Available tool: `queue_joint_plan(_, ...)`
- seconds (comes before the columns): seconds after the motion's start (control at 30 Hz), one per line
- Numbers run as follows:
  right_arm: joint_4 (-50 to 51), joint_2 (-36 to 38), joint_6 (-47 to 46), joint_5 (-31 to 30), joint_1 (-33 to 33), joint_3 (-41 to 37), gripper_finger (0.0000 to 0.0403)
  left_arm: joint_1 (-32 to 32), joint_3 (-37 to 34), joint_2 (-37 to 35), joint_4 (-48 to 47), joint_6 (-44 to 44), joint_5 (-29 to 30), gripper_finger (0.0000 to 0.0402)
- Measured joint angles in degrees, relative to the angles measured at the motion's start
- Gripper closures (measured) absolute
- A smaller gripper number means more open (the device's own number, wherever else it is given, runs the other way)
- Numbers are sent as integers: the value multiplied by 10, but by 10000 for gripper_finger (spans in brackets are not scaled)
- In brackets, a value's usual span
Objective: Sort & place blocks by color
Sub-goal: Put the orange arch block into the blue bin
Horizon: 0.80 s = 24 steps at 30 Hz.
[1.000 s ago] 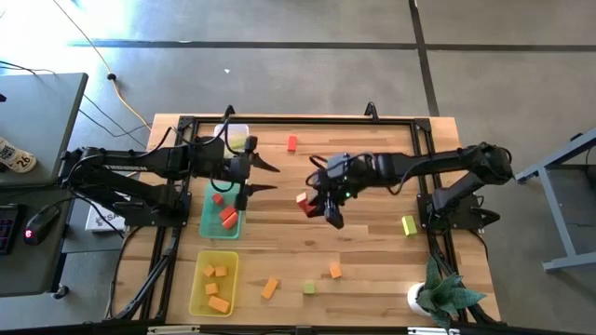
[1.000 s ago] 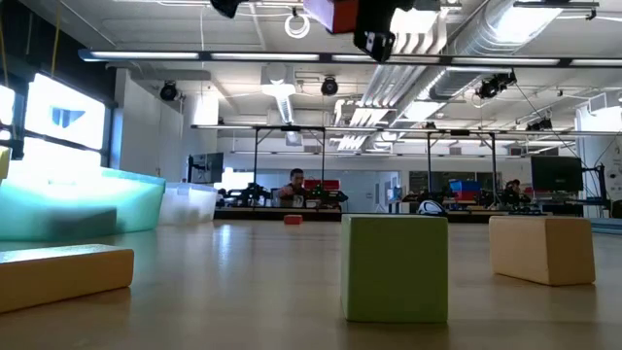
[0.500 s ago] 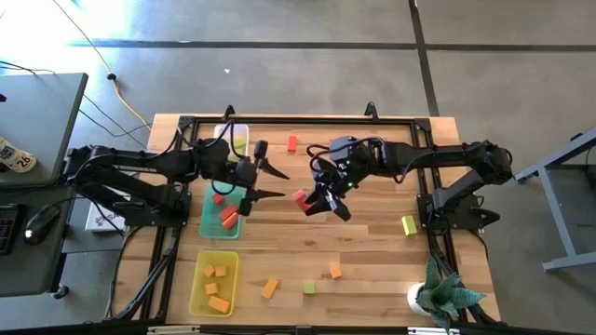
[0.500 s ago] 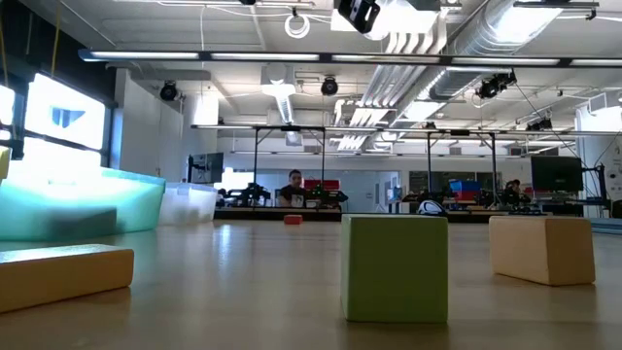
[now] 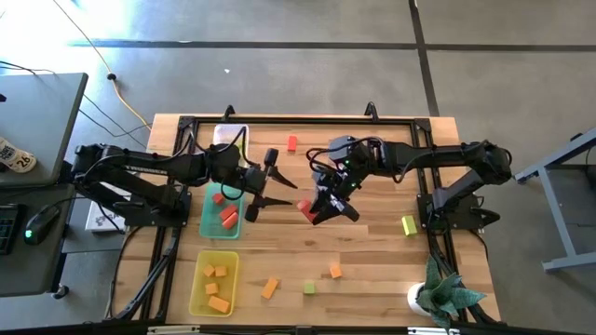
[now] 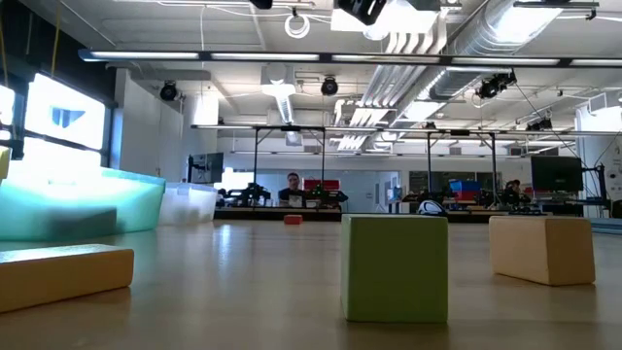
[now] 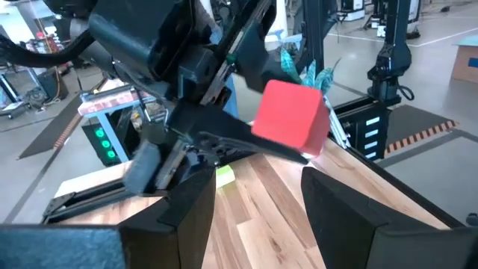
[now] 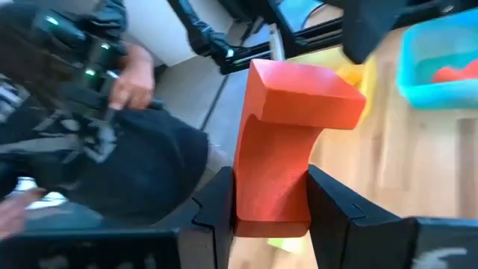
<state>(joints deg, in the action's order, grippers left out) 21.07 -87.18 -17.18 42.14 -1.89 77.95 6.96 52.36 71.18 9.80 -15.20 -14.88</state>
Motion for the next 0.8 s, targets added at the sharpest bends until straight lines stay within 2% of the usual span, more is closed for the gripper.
queue_joint_plan(0.3, -6, -45, -82, 38, -27, 0, 297, 0, 0, 18, -3, 1, -22, 216)
queue_joint_plan(0.5, -8, -71, -96, 81, -27, 0, 297, 0, 0, 24, -13, 5, -44, 216)
queue_joint_plan(0.8, -41, -74, -101, 82, -27, -1, 297, -8, 0, 33, -32, 27, -55, 216)
